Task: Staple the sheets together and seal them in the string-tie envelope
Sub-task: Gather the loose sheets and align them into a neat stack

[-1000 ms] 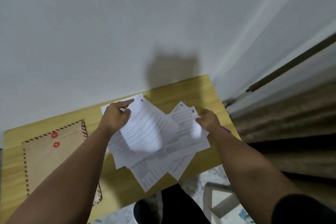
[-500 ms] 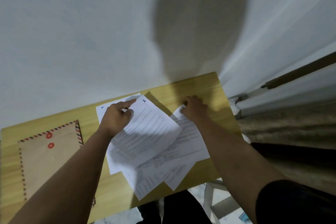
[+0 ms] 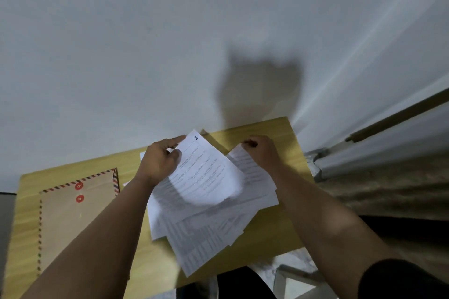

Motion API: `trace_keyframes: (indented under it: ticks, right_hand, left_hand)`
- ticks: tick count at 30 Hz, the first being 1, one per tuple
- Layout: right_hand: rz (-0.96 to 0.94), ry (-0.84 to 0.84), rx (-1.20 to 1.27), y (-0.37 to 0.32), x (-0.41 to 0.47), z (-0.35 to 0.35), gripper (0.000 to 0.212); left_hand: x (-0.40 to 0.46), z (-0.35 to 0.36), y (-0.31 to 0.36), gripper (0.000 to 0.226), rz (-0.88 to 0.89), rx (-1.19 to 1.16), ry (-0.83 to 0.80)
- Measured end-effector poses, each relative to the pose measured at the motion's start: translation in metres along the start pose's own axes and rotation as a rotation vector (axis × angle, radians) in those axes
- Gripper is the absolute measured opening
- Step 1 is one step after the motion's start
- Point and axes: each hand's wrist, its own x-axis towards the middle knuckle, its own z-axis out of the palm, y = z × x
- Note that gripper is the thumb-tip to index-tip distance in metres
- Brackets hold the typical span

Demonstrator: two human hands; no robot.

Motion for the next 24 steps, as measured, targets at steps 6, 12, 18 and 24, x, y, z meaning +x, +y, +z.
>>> trace_keyframes:
  ticks: [6, 12, 18, 24]
  right_hand:
    - [-0.052, 0.022, 0.090, -0.059, -0.032, -0.023, 0.016]
    - [-0.308, 0.150, 0.079, -0.136, -0.073, -0.041, 0.009]
    - [-0.361, 0.246, 0.100, -0.231, -0.117, -0.053, 0.012]
    - [-0.382, 0.225, 0.189, -0.306, -0.157, -0.042, 0.007]
  left_hand:
    - [-0.035, -0.028, 0.010, 0.048, 0.115, 0.027, 0.040]
    - [-0.081, -0.070, 0.003, 0.047, 0.274, 0.042, 0.072]
    - [-0.134, -0.113, 0.002, 0.045, 0.375, -0.017, 0.166]
    - [-0.183, -0.153, 0.012, 0.042, 0.488, -0.120, 0.245]
